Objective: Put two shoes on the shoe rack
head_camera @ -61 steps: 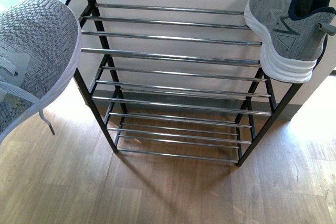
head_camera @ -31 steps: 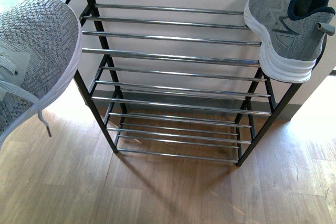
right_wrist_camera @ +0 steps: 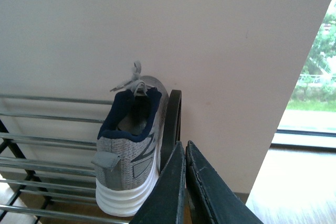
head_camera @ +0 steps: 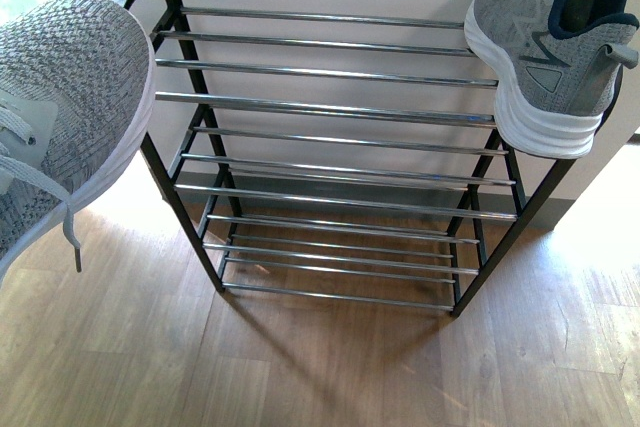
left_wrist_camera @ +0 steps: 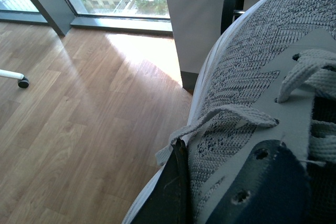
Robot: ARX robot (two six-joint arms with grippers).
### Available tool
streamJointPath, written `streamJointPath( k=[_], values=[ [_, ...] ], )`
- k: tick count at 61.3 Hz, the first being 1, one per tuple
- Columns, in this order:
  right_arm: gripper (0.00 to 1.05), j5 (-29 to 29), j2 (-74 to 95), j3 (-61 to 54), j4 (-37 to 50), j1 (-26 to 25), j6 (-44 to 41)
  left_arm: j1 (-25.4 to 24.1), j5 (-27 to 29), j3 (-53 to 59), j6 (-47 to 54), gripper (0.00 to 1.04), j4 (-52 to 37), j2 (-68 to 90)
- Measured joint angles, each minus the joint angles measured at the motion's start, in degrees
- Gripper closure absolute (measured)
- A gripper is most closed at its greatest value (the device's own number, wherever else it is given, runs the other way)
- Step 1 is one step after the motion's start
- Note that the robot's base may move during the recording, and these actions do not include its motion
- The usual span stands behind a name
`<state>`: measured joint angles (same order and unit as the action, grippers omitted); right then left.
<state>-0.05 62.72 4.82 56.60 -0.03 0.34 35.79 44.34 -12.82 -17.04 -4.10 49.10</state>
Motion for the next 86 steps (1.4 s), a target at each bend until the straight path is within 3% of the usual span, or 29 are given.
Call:
streamJointPath(
  k=[44,86],
  values=[
    [1.03,0.02,-30.62,-3.67,-25.20,0.00,0.00,0.00,0.02,0.00,0.00,1.03,0.00,0.00],
    [1.03,0.02,-49.05,-3.69,-42.86,0.00,0.00,0.00,0.02,0.00,0.00,1.03,0.00,-0.02]
  ],
)
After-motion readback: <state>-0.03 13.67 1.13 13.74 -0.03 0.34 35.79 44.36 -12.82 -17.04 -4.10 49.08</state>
